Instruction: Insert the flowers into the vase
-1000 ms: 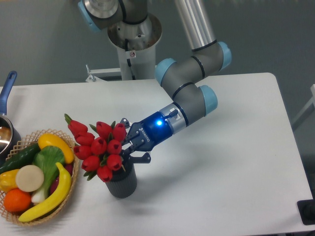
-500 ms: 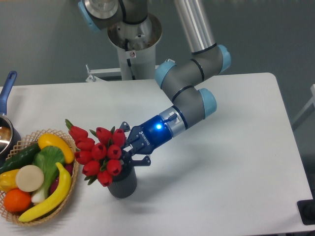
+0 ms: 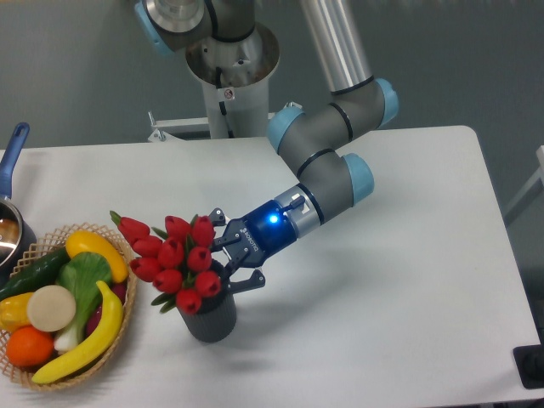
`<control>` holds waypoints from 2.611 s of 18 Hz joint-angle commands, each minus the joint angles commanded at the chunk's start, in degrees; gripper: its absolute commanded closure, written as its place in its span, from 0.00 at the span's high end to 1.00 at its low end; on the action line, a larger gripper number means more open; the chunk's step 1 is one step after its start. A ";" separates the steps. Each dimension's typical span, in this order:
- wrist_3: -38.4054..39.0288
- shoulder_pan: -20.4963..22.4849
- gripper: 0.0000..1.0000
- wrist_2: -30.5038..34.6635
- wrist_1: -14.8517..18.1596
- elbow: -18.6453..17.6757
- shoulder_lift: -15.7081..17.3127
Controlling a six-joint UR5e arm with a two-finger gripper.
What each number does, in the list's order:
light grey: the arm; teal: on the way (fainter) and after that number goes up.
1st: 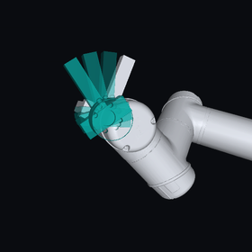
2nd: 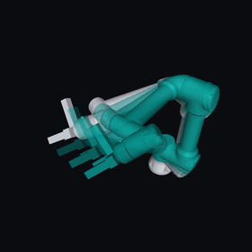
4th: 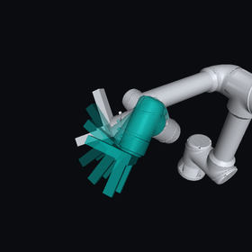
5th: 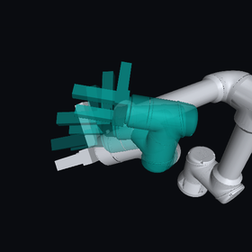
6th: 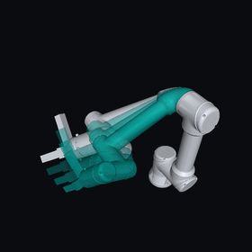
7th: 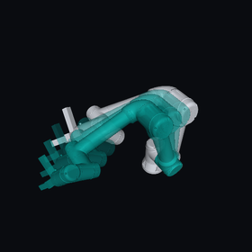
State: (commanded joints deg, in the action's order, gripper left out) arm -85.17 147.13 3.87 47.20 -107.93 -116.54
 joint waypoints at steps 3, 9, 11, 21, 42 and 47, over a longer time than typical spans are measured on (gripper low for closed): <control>0.00 0.09 0.84 0.17 0.09 -0.09 0.26; 0.00 0.18 0.99 4.13 0.00 -0.27 1.23; 0.00 0.18 1.00 5.36 0.00 -0.27 1.41; 1.05 2.37 1.00 18.45 0.17 -0.97 8.34; -2.44 13.45 1.00 65.57 16.23 8.94 27.77; -15.62 18.18 1.00 70.05 31.00 15.28 29.00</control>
State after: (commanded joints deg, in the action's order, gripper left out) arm -100.78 165.31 73.92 78.20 -92.64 -87.54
